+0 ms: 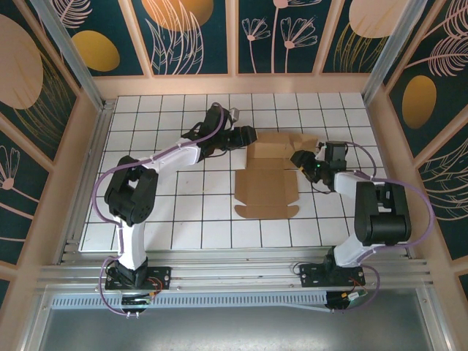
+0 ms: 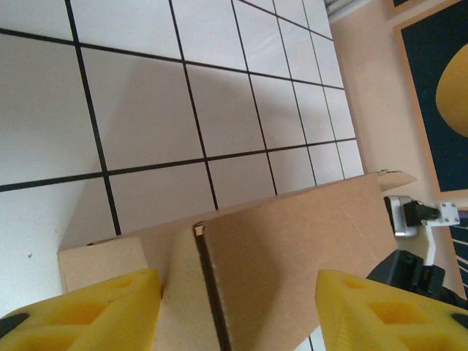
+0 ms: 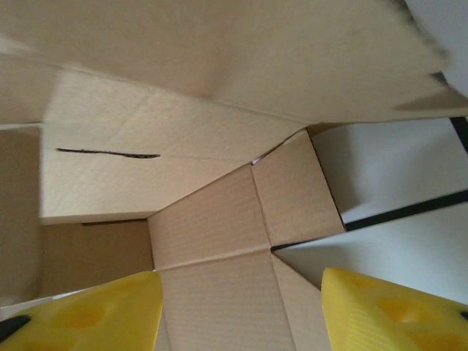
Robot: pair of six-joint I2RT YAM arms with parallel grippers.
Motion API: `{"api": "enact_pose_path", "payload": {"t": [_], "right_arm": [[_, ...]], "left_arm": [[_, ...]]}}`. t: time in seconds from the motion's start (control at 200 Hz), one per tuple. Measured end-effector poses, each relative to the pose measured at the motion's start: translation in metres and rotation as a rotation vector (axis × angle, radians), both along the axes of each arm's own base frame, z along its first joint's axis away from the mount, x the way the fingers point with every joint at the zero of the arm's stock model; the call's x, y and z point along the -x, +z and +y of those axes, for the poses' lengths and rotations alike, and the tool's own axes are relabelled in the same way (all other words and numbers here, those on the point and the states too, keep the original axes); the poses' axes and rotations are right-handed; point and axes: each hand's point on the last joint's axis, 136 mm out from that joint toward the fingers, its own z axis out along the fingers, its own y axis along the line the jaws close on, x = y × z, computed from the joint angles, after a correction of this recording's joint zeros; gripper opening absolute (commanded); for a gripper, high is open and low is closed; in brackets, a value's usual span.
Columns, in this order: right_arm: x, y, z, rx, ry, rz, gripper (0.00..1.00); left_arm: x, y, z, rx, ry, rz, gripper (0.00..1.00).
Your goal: Fold the paper box
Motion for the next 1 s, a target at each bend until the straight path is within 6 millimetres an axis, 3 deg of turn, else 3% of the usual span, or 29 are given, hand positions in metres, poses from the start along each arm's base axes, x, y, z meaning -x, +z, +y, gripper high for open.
{"api": "enact_pose_path", "payload": {"t": [0.25,0.726,1.001], "right_arm": [[-0.013,-0.022,-0.004,0.087,-0.036,-0.015,0.61],[-0.032,-0.025,-0.002,0.184,-0.097,-0.124,0.67],[-0.043,-0.025,0.001,0.166,-0.109,-0.185,0.57]], "left_arm": [[0.000,-0.007,-0.003,0.001,-0.014,0.015,0.51],[-0.001,-0.008,-0.004,-0.001,-0.017,0.012,0.49],[-0.001,-0.008,-0.004,-0.002,-0.018,0.009,0.49]]}}
